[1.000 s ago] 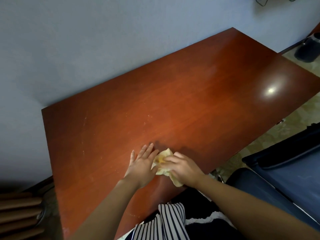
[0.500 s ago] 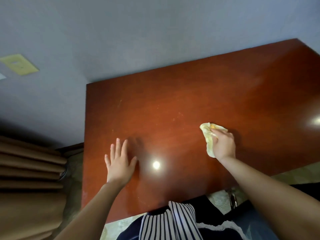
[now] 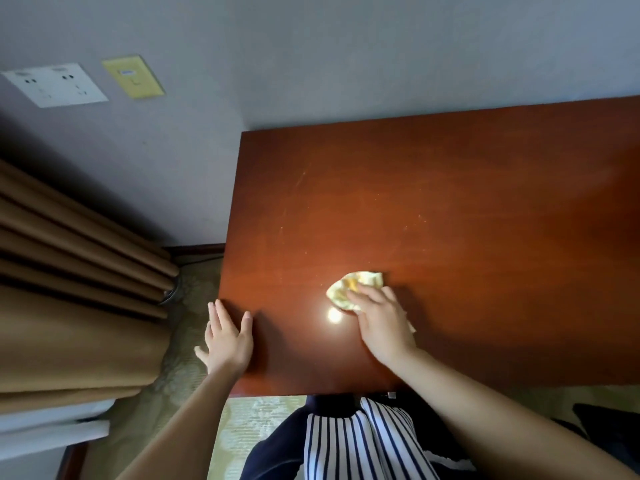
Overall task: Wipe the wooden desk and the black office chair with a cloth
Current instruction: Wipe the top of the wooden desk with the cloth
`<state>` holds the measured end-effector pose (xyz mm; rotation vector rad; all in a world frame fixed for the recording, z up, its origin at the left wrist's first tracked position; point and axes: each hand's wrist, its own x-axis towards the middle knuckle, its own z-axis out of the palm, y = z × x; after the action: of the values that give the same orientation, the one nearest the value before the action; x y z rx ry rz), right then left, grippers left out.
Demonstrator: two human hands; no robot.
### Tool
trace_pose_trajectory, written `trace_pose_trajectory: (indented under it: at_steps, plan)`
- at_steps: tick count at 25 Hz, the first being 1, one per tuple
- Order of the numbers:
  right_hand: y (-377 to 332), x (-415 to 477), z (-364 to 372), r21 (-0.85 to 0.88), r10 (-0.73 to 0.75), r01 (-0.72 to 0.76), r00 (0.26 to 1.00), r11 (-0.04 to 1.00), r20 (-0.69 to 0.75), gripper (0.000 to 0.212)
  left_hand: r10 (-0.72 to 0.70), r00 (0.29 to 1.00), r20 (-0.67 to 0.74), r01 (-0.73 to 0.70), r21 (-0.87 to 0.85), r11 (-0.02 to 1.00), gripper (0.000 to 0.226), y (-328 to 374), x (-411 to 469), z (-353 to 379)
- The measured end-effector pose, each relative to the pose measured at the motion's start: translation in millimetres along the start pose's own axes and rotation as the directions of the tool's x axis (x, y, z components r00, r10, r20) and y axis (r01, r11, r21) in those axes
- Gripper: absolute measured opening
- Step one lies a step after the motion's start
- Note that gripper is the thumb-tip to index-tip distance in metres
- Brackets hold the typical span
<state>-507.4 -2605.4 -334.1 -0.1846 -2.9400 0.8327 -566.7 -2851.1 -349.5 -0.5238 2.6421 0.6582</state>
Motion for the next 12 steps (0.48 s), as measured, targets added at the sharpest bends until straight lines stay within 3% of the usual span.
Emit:
trace_pose_trajectory:
  at_steps: [2, 5, 9, 12]
  plan:
    - [-25.8, -8.0, 16.5, 0.021, -0.122, 0.120, 0.984, 0.993, 0.129, 0.047, 0.077, 0.996, 0.041, -0.071, -0.134, 0.988, 0.062, -8.8, 5.6, -6.3]
    - [-55.0, -24.3, 39.0, 0.076, -0.298, 0.289, 0.900, 0.954, 0.317, 0.050, 0.180, 0.972, 0.153, -0.103, -0.409, 0.907, 0.053, -24.1, 10.7, -19.7]
    - [-81.9, -41.3, 58.3, 0.156, -0.446, 0.424, 0.777, 0.892, 0.444, 0.051, 0.149, 0.904, 0.400, 0.170, -0.657, 0.734, 0.036, -34.2, 7.9, -35.4]
    - [-96.3, -42.4, 66.2, 0.197, -0.494, 0.459, 0.725, 0.866, 0.481, 0.051, 0.204, 0.847, 0.491, 0.272, -0.730, 0.627, 0.055, -37.4, 9.2, -35.8]
